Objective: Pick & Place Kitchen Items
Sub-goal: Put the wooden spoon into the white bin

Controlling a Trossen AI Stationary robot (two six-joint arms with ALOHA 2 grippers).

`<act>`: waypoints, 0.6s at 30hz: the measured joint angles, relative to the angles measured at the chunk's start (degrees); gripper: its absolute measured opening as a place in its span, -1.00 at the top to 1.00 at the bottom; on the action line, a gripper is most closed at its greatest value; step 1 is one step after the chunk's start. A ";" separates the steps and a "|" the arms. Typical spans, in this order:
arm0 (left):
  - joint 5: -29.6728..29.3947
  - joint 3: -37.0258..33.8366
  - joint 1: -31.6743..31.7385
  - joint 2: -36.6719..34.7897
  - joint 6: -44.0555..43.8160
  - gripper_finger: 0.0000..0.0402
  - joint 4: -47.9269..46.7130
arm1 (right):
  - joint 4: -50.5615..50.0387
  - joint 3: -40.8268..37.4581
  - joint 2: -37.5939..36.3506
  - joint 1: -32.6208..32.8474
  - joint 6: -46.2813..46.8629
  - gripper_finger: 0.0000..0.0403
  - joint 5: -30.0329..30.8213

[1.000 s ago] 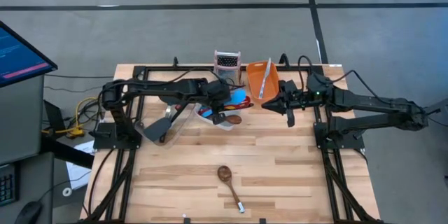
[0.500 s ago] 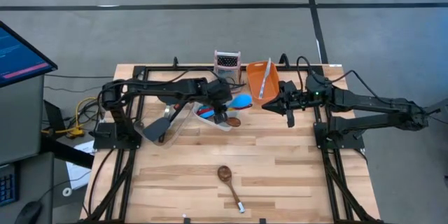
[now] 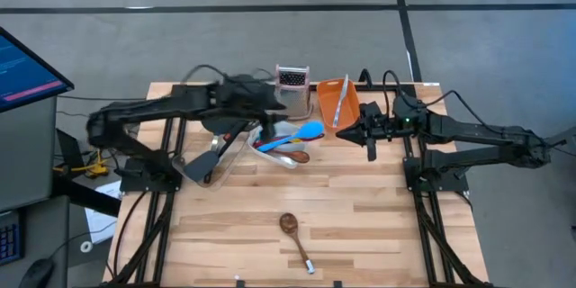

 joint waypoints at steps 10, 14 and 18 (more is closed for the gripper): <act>4.44 0.02 -4.24 -14.60 -0.42 0.82 -0.66 | 0.13 0.01 0.00 4.36 5.05 1.00 12.06; 5.92 0.02 -8.16 -17.39 -0.40 0.98 -1.25 | 0.38 0.02 0.00 8.52 9.03 1.00 16.60; 5.92 0.02 -12.57 -18.62 -0.38 0.98 -2.05 | 2.88 0.02 0.06 15.33 11.03 1.00 24.05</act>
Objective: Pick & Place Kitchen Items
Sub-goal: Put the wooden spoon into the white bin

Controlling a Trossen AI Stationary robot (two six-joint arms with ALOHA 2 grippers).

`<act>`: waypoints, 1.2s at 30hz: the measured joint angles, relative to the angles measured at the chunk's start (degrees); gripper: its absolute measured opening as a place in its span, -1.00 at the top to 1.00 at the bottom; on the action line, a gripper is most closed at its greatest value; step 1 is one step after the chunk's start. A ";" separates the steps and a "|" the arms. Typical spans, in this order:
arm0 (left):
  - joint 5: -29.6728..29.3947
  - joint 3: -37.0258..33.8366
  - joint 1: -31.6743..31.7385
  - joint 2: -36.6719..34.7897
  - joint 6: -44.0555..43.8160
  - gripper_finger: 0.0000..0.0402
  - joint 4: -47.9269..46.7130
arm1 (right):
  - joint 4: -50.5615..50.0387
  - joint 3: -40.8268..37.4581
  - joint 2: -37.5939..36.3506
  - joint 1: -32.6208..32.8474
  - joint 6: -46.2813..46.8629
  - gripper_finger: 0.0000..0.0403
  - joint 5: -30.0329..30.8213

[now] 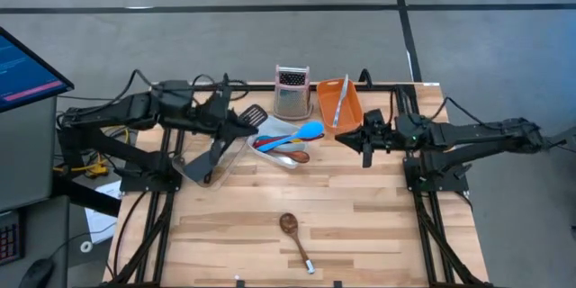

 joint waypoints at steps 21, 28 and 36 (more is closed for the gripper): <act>-1.54 -6.13 -17.25 -0.69 -4.56 0.99 -3.19 | -5.63 22.95 26.46 25.48 5.07 1.00 25.95; -1.51 -16.27 -24.91 -1.13 -6.05 0.99 10.26 | -19.45 28.87 33.51 29.10 22.28 1.00 25.87; -3.56 -29.83 -28.33 -1.12 -10.86 0.99 33.80 | -19.71 28.98 40.27 35.94 37.23 1.00 25.44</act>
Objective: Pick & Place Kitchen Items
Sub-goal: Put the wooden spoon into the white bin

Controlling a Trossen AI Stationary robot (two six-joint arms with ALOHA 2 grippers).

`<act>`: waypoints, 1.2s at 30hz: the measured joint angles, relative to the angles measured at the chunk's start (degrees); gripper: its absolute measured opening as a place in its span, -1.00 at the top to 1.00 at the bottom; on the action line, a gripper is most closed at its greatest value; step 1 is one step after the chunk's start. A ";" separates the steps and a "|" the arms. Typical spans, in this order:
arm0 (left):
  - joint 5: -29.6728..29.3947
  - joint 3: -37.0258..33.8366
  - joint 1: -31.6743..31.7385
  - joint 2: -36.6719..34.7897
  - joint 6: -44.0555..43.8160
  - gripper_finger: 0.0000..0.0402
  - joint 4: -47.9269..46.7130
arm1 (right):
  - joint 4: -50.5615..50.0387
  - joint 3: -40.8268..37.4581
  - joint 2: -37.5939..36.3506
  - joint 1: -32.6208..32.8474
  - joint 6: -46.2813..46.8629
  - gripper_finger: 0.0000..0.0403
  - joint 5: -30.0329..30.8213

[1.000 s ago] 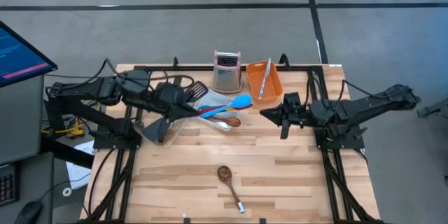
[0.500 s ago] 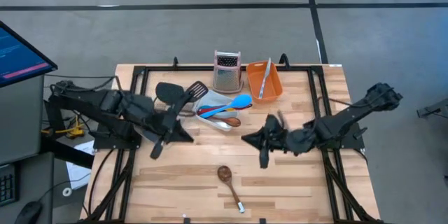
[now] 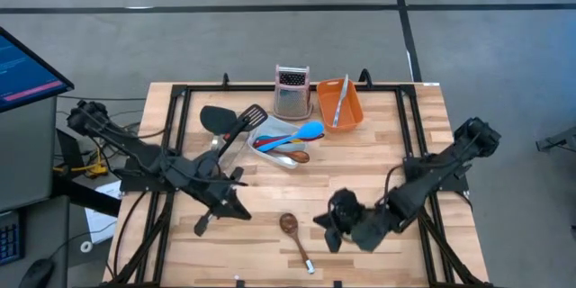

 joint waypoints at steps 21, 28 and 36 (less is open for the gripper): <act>-13.77 -9.06 -0.69 0.13 -10.12 0.99 11.47 | 9.24 11.27 25.88 2.82 10.44 1.00 -18.21; -13.84 -9.06 -0.69 0.13 -9.78 0.99 11.40 | -0.58 20.60 33.75 1.30 13.57 1.00 -19.35; -12.71 -9.06 -1.59 0.13 -9.73 0.99 11.23 | -5.96 23.92 37.28 -0.68 15.57 1.00 -19.51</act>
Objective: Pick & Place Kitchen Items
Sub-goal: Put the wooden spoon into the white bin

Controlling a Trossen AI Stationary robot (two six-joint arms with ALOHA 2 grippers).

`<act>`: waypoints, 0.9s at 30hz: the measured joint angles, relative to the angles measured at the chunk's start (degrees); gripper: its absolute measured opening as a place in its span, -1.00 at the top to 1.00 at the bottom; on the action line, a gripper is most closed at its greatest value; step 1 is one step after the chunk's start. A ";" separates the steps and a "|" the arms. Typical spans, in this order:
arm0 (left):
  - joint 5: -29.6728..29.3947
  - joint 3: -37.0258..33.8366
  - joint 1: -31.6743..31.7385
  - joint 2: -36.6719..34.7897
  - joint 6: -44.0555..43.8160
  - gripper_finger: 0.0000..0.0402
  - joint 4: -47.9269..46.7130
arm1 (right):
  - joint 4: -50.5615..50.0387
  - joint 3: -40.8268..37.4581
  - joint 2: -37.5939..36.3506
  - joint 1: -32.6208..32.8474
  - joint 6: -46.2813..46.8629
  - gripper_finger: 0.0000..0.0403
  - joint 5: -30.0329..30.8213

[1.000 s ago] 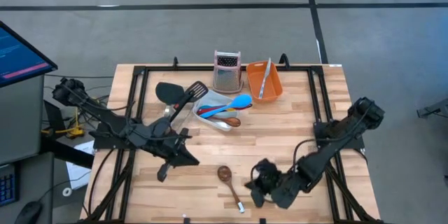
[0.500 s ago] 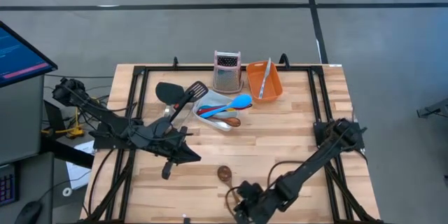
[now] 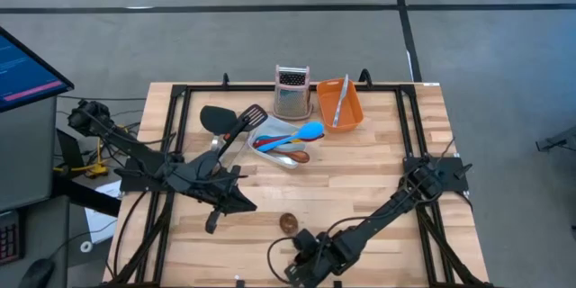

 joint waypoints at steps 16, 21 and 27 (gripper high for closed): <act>0.82 0.00 -0.29 0.00 0.04 0.99 -0.39 | -15.12 0.24 1.21 -0.94 3.89 1.00 0.30; 0.84 0.00 -0.30 0.00 0.04 0.99 -0.56 | -17.40 0.22 1.15 -2.46 -0.12 1.00 0.12; 0.84 0.00 -0.30 0.00 0.04 0.99 -0.73 | -18.26 0.15 1.17 -5.04 -5.67 1.00 1.45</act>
